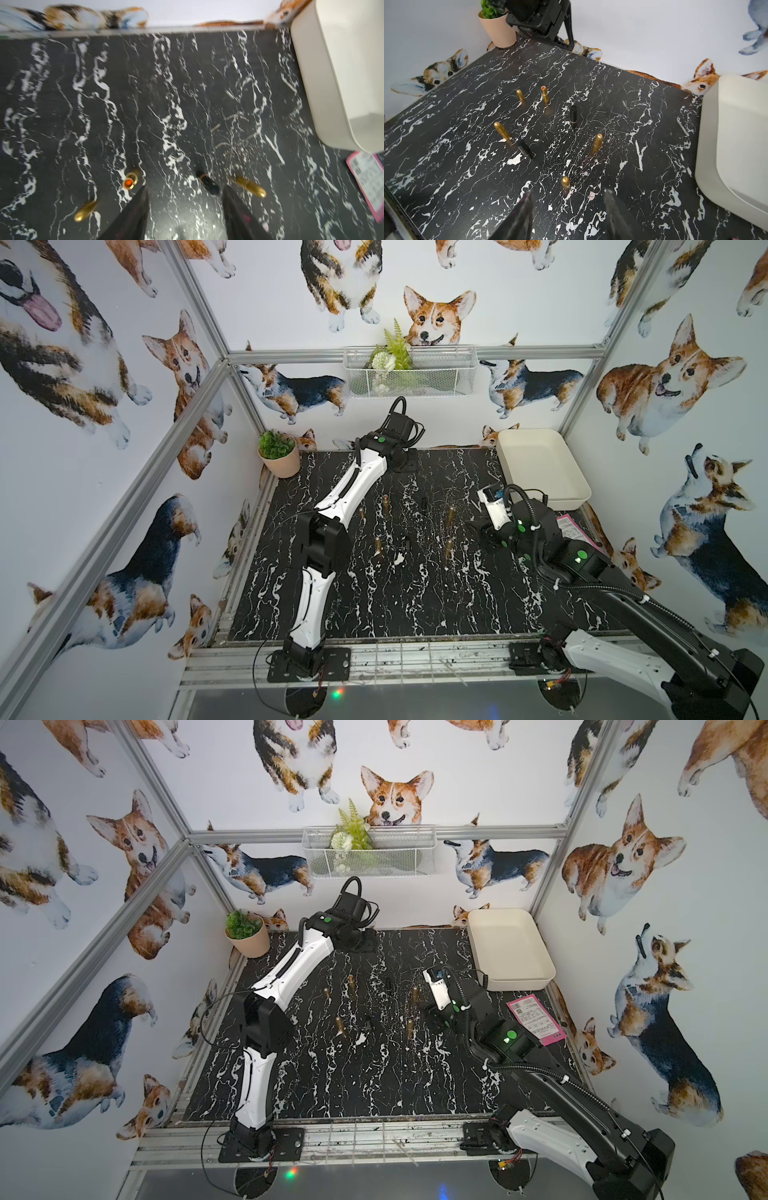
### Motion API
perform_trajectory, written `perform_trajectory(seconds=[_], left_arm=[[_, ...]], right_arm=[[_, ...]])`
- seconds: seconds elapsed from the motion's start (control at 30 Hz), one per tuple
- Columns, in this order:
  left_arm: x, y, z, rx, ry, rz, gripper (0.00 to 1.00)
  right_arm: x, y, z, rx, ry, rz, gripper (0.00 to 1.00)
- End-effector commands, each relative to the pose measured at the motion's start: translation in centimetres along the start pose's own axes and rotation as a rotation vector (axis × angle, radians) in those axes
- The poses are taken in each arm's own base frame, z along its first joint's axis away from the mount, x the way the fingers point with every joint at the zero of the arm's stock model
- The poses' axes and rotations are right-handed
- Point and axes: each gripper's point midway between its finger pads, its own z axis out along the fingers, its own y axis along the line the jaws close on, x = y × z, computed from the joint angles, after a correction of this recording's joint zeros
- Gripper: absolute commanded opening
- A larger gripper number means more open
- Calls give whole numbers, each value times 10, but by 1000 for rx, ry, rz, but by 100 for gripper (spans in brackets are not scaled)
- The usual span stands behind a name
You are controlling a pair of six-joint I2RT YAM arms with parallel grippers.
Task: Open the lipstick cap
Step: Pick up the lipstick at the center of the board.
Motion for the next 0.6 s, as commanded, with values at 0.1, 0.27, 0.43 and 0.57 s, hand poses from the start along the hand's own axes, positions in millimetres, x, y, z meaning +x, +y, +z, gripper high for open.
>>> perform_trajectory(seconds=[0.1, 0.27, 0.43, 0.57], left_arm=[[63, -26, 27, 35, 250, 51, 56], [81, -32, 42, 26, 311, 57, 56], [86, -36, 53, 22, 311, 74, 56], [92, -33, 66, 0, 340, 64, 57]], right_arm=[[19, -3, 6, -76, 94, 155, 54], [16, -4, 2, -78, 59, 165, 54], [19, -4, 3, -78, 65, 167, 54], [20, -4, 3, -80, 70, 165, 53]])
